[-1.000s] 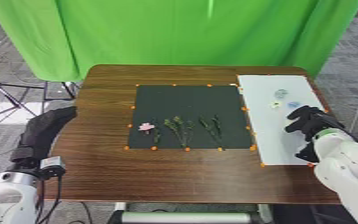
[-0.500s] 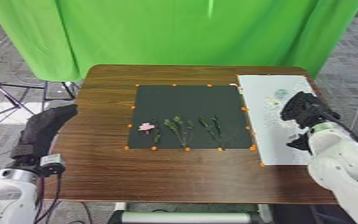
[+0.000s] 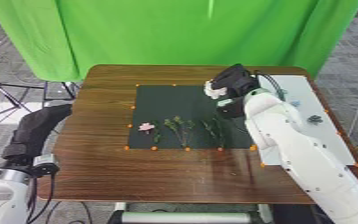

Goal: Arrange flowers

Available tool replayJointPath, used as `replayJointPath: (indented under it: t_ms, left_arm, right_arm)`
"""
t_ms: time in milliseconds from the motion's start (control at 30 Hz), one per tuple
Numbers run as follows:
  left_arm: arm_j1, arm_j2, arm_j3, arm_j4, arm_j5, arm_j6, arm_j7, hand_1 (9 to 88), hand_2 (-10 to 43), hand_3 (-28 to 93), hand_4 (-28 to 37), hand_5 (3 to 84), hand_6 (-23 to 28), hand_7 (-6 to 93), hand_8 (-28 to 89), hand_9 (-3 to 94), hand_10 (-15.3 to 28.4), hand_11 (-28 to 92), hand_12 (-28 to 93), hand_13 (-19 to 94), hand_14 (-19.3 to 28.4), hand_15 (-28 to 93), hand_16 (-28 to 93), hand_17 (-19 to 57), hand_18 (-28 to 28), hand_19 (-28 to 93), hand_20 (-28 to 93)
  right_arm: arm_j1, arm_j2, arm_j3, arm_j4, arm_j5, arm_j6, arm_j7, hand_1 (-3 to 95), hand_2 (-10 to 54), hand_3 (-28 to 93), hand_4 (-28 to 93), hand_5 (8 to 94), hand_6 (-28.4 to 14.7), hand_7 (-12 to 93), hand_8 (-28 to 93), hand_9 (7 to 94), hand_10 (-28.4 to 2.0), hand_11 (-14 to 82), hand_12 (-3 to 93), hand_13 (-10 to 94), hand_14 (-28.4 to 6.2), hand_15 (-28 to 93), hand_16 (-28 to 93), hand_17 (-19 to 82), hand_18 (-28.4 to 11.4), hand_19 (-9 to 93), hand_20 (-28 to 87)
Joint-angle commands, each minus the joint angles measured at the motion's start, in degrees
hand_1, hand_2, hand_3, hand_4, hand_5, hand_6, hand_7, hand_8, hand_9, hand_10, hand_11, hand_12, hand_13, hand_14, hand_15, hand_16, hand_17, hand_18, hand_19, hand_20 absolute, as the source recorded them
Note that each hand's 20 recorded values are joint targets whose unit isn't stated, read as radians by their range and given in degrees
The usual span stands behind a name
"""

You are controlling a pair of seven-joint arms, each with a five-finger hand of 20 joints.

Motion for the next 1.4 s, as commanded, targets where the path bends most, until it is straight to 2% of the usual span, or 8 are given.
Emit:
replayJointPath:
  t_ms: [33,233,367,500,633,1167,1333,1400]
  left_arm:
    - [-1.13,0.62,1.46,0.41,-0.41,-0.21,0.47,21.2,-1.5,65,-23.8,50.4,3.2,15.3,-6,43.9,13.6,16,11,29,14.9,7,2,2.0,9.8,2,14]
    - [-3.71,0.66,3.88,1.43,-0.4,-1.32,1.5,20.8,-2.0,66,-23.5,50.3,3.2,15.3,-6,43.9,13.5,16,11,29,15.0,7,2,2.0,9.9,2,13]
    - [-4.88,0.88,5.2,1.91,-0.46,-0.71,1.76,20.3,-3.0,66,-23.1,50.0,3.1,15.4,-6,43.8,13.5,16,11,29,14.9,7,2,1.9,10.0,2,13]
    - [-6.71,-0.3,7.18,2.53,-1.76,-0.05,2.85,20.3,-3.1,66,-22.9,50.0,3.1,15.3,-6,43.9,13.6,16,11,29,14.9,7,2,1.9,10.0,2,13]
    - [-8.18,-0.91,8.56,2.92,-1.16,-1.28,2.74,20.4,-3.1,66,-23.0,50.0,3.0,15.3,-6,44.0,13.6,16,11,29,14.9,7,2,1.9,10.0,2,14]
    - [-8.83,-1.35,8.95,3.13,-0.98,-2.26,1.84,20.6,-2.9,66,-22.9,50.1,3.2,15.1,-6,44.1,13.5,16,11,29,15.0,7,2,1.9,10.1,1,14]
    - [-9.34,-1.42,9.38,3.47,-0.81,-2.58,1.58,20.5,-2.9,66,-22.8,50.0,3.1,15.1,-6,44.1,13.4,16,11,29,15.1,7,2,1.6,10.3,2,14]
    - [-9.4,-1.47,9.43,3.58,-0.79,-2.62,1.51,20.6,-2.9,66,-22.8,49.9,3.1,15.1,-6,44.1,13.4,16,11,29,15.1,7,2,1.6,10.3,2,14]
  right_arm:
    - [5.5,-15.15,-7.51,6.61,0.69,-1.68,-1.05,67.2,-9.5,52,-14,82.6,2.1,14,5,85.9,-10.8,1.5,23.2,94,0.0,64,21,71,-9.2,93,56]
    - [7.22,-20.2,-8.92,13.35,1.79,-2.57,-0.67,67.1,-9.5,52,-14,82.6,2.1,14,5,85.7,-10.8,1.4,23.2,94,0.2,65,21,71,-9.2,93,56]
    - [7.75,-22.14,-9.32,16.63,0.31,-3.4,-0.78,66.8,-9.5,52,-14,82.5,2.1,14,5,85.6,-10.6,1.4,23.1,94,0.2,65,21,71,-9.2,93,56]
    - [7.6,-22.92,-9.73,19.29,-1.95,-2.96,-0.63,66.8,-9.5,52,-15,82.3,2.1,15,5,85.3,-10.2,1.4,23.3,94,0.1,64,21,71,-9.2,93,57]
    - [7.21,-24.25,-9.42,22.65,-3.69,-3.17,-0.13,66.4,-9.5,53,-15,82.1,2.3,15,5,85.1,-10.0,1.4,23.3,94,0.0,64,21,71,-9.4,93,57]
    - [8.35,-25.21,-9.33,24.58,-5.16,-3.94,-0.45,64.0,-9.5,54,-15,80.0,2.8,15,4,82.8,-9.4,1.1,22.7,94,-0.2,63,22,70,-9.9,93,57]
    - [8.32,-24.93,-9.79,23.56,-4.1,-3.42,-0.41,61.4,-9.5,54,-14,72.9,3.2,15,1,74.0,-12.3,8.8,15.0,94,-0.5,61,24,68,-10.0,93,56]
    - [8.3,-25.01,-9.66,23.41,-4.26,-3.46,-0.48,56.0,-9.5,61,-16,65.9,4.6,16,-5,71.4,-12.9,9.6,13.4,94,-0.7,60,24,68,-10.1,93,56]
